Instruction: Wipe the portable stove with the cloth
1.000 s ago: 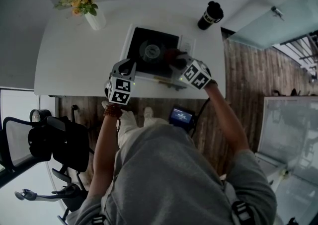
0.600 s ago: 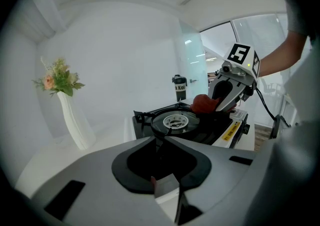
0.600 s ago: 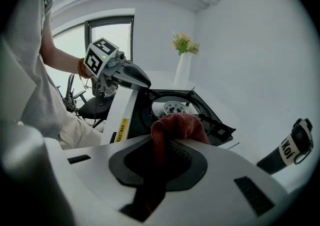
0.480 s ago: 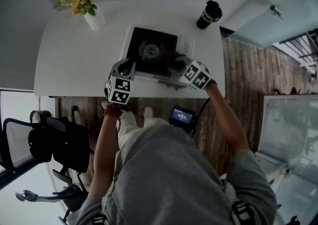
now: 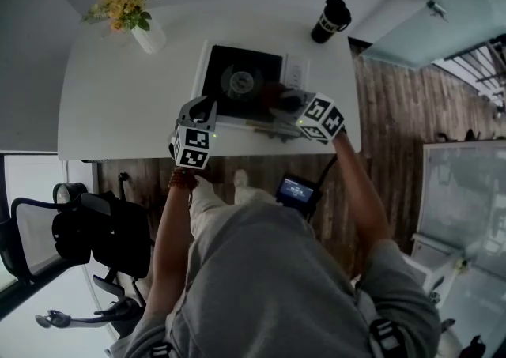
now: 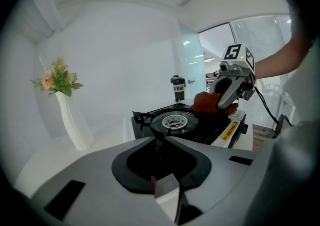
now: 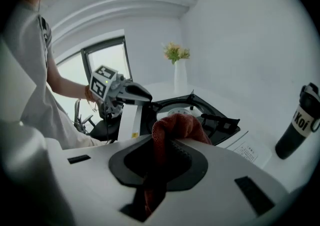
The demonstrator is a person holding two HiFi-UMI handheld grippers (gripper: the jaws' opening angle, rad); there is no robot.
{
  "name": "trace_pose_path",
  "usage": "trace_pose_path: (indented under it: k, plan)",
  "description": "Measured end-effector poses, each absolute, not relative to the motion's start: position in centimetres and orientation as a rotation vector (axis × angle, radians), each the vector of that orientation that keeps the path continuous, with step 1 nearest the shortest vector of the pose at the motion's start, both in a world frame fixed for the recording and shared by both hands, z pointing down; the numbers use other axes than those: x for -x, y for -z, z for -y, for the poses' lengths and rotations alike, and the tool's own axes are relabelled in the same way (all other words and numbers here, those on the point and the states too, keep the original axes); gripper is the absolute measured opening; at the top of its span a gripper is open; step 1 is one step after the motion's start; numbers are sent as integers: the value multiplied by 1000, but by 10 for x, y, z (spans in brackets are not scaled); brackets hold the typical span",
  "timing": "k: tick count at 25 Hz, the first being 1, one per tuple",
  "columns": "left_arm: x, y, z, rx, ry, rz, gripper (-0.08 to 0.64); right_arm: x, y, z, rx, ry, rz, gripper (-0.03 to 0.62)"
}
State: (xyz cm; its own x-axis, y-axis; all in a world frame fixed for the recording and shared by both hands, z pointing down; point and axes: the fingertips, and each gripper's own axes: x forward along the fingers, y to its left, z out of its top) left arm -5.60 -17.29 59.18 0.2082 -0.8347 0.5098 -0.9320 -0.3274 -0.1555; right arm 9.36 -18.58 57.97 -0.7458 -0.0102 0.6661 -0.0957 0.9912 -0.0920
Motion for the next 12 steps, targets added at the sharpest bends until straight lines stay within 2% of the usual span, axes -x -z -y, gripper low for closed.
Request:
trace_pose_path:
  k: [7, 12]
  plan:
    - [53, -588, 172, -2348, -711, 1597, 80, -102, -499, 196, -424, -195, 2669, 60]
    - [45, -586, 170, -2405, -639, 1422, 153, -94, -483, 178, -514, -163, 2653, 60]
